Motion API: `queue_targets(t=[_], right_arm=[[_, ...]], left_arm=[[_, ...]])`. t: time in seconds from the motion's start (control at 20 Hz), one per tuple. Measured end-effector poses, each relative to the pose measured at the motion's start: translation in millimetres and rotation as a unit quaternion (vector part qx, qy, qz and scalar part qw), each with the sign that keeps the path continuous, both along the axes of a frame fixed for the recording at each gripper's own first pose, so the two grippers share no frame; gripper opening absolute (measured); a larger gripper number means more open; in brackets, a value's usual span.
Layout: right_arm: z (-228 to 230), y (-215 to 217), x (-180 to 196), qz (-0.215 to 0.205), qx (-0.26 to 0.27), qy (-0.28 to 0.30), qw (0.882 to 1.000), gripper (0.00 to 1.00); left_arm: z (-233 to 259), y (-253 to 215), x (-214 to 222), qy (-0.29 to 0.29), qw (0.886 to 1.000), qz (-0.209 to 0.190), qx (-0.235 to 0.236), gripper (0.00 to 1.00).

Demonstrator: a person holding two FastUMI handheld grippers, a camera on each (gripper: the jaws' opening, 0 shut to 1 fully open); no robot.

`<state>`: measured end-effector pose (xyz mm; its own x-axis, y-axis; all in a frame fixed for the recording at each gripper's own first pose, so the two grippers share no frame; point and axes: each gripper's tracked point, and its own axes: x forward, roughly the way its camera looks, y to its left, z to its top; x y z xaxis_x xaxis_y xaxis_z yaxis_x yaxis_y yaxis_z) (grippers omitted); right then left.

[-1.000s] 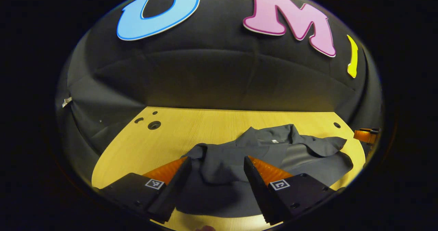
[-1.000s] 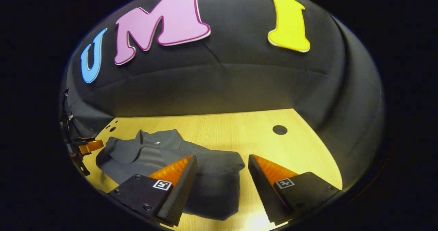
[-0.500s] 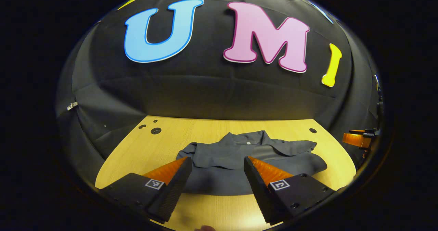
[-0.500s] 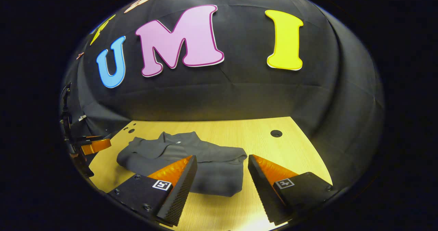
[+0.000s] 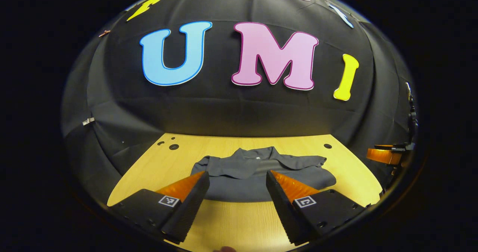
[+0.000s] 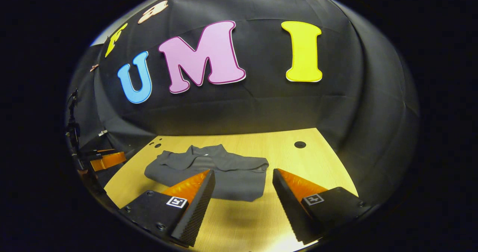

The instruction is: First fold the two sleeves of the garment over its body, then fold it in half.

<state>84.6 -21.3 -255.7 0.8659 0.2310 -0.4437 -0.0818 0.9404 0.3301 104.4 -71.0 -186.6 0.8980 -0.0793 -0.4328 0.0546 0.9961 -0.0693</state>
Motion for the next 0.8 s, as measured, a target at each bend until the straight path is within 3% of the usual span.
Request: queue_targets(t=[0.2,0.8], right_arm=[[7.6,-6.8,-17.5,-0.005,-0.001,-0.006,1.0,0.97],[51.9,4.4,-66.6,-0.038,-0.008,-0.03,0.999,0.97]], left_arm=[[4.0,-1.0,-20.3,0.0,1.0,0.01,-0.007,0.96],[10.4,8.6,-66.4,-0.003,1.0,-0.019,0.003,0.96]])
